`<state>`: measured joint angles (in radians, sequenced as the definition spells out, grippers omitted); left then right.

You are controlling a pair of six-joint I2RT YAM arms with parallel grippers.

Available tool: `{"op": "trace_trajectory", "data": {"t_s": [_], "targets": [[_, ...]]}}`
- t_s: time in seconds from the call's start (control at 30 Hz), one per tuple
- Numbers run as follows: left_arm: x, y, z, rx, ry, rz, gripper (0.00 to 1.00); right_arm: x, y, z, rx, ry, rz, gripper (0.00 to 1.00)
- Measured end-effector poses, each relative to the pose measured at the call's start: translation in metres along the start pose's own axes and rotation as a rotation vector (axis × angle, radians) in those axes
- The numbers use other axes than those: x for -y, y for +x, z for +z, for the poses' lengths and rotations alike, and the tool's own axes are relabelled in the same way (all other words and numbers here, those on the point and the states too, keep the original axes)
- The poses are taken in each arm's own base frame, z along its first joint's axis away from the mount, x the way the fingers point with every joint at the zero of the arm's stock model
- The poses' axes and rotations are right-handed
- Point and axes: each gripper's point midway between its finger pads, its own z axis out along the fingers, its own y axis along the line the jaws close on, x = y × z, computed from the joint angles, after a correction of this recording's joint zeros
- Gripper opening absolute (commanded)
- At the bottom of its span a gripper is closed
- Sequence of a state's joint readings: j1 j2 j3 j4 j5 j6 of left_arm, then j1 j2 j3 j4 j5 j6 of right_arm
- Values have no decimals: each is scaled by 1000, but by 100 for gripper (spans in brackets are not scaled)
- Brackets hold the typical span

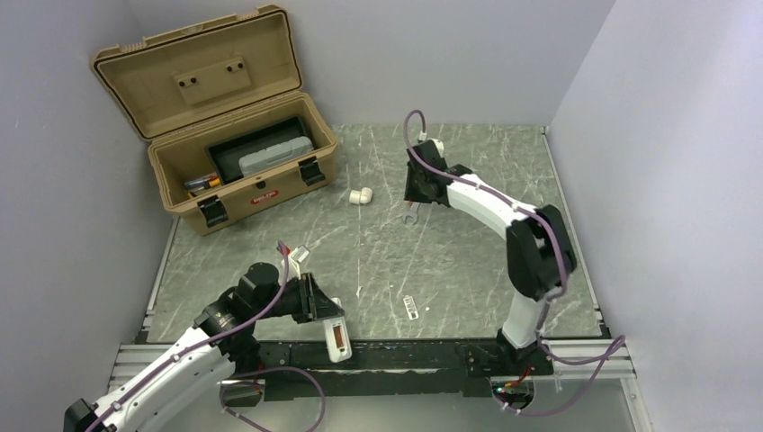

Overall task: Load the batteries into the remote control
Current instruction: Pick up the battery from the center of the board.

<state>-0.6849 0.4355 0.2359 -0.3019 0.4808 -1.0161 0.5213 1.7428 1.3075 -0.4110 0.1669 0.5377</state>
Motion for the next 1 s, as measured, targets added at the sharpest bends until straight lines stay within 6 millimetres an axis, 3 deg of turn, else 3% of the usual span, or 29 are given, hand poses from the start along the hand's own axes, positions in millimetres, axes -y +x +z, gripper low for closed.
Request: {"op": "trace_trajectory", "data": {"t_s": [0.23, 0.37, 1.0], "targets": [[-1, 1, 1, -8, -3, -2, 0, -10, -3, 66, -49, 40, -13, 29], [-5, 3, 3, -26, -19, -7, 0, -11, 0, 86, -66, 60, -13, 36], [-2, 4, 0, -23, 1, 28, 0, 13, -3, 88, -38, 199, -12, 36]]}}
